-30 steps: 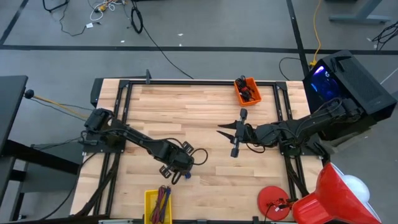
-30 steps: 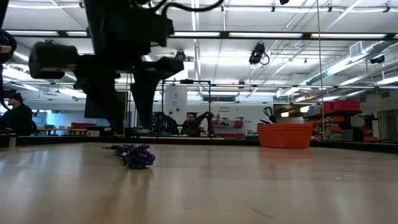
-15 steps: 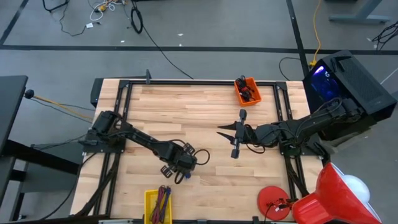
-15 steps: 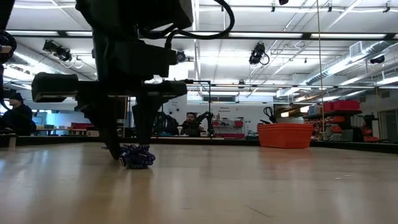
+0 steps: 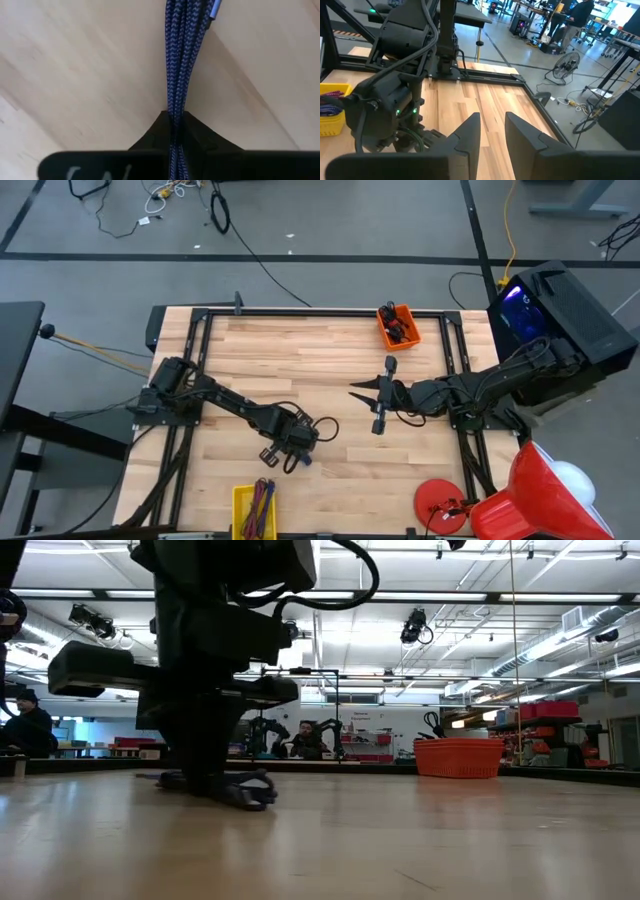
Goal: Pick & Place USB Port
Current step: Put the blue and black charger cable into the yellow bin
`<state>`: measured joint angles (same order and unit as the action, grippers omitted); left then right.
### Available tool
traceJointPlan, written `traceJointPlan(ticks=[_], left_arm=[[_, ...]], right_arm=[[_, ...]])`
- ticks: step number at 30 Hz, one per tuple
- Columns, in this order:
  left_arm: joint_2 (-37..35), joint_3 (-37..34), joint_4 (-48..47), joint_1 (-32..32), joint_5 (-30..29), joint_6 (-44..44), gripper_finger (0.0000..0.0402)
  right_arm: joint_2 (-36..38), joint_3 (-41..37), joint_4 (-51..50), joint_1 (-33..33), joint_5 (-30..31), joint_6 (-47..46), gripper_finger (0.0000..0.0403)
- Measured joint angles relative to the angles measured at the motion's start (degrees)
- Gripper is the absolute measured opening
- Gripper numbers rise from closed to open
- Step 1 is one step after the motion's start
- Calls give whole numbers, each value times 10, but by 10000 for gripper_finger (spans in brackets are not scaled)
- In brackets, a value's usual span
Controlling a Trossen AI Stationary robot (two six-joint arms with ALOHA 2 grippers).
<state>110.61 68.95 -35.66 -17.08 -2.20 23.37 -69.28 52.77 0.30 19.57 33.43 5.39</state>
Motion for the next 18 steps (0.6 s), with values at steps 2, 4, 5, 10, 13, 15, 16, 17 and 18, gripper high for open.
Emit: traceJointPlan(ticks=[2,4,5,10,13,15,16,17,18], left_arm=[[0,0,5,0,-5,-17,23],[-1,5,-1,0,-11,-36,23],[-1,8,-6,0,-18,-50,23],[-17,45,-83,1,-96,-117,22],[-41,67,-143,2,-162,-187,22],[-64,82,-175,4,-194,-275,22],[-80,87,-184,5,-200,-324,22],[-100,89,-189,5,-202,-366,22],[-118,89,-194,2,-199,-397,22]], right_arm=[[0,0,0,0,0,0,91],[0,0,0,0,0,-2,91],[0,0,0,0,0,-4,91],[0,0,-3,0,0,-4,91],[0,0,-6,0,1,-4,91],[0,0,-9,0,1,-5,91],[0,0,-10,0,1,-7,91],[0,0,-12,0,1,-9,91],[0,0,-15,0,1,-9,91]])
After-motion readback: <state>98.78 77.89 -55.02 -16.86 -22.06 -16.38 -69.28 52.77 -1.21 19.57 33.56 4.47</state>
